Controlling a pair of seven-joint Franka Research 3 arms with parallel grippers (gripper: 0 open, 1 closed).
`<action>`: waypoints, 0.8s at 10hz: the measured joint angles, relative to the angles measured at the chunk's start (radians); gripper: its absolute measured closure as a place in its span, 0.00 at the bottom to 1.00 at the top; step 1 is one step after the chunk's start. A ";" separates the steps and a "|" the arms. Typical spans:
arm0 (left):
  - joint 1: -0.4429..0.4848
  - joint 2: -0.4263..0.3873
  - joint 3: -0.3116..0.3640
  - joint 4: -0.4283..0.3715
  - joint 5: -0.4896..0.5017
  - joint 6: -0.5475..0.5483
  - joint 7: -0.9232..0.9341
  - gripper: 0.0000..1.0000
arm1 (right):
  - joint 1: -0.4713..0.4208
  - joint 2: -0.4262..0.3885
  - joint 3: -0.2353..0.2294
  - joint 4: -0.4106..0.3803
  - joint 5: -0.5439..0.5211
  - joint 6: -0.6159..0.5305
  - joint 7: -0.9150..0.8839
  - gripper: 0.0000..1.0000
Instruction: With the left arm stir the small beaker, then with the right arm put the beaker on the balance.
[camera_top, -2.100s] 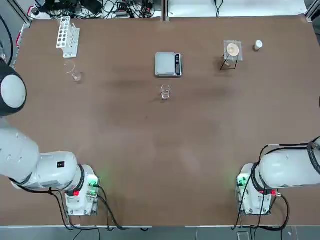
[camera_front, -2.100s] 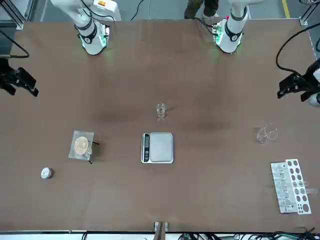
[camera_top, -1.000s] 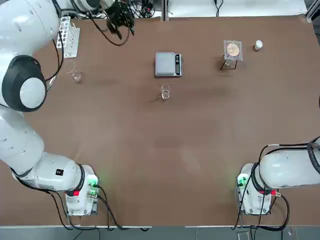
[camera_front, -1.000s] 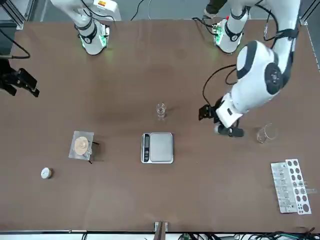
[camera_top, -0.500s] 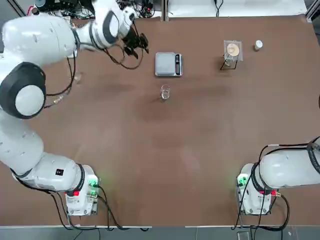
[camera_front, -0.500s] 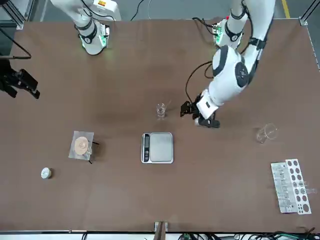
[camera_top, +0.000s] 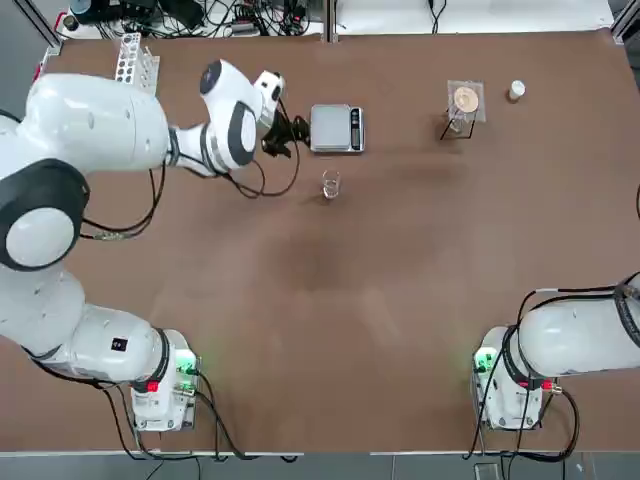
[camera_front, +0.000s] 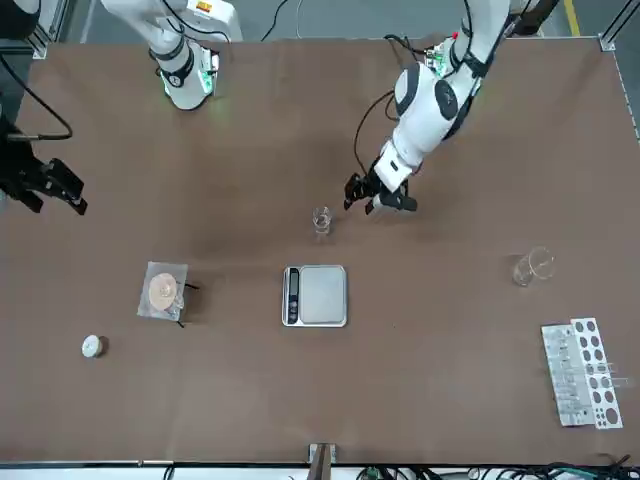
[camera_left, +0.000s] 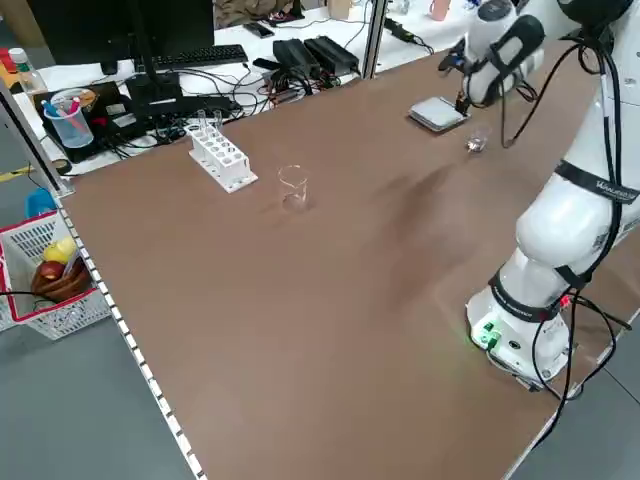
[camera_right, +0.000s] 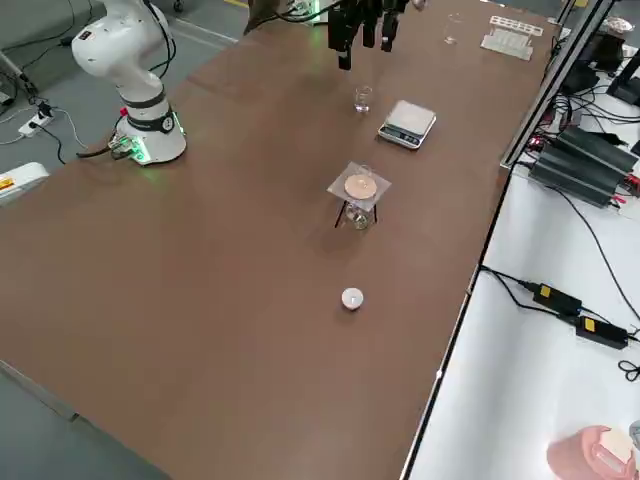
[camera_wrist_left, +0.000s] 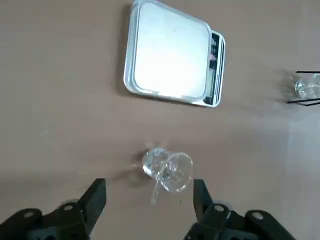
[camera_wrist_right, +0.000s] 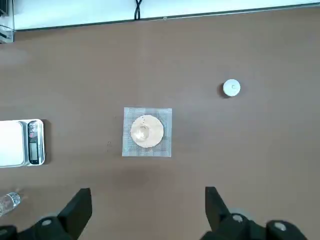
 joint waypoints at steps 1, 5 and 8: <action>0.000 -0.001 -0.028 -0.024 -0.028 0.047 -0.001 0.22 | 0.000 0.000 0.000 0.000 0.000 0.000 0.000 0.00; -0.015 0.019 -0.063 -0.063 -0.067 0.126 -0.004 0.33 | 0.000 0.000 0.000 0.000 0.000 0.002 0.000 0.00; -0.030 0.102 -0.064 -0.062 -0.067 0.207 -0.001 0.37 | 0.000 0.000 -0.001 0.000 0.000 0.005 0.000 0.00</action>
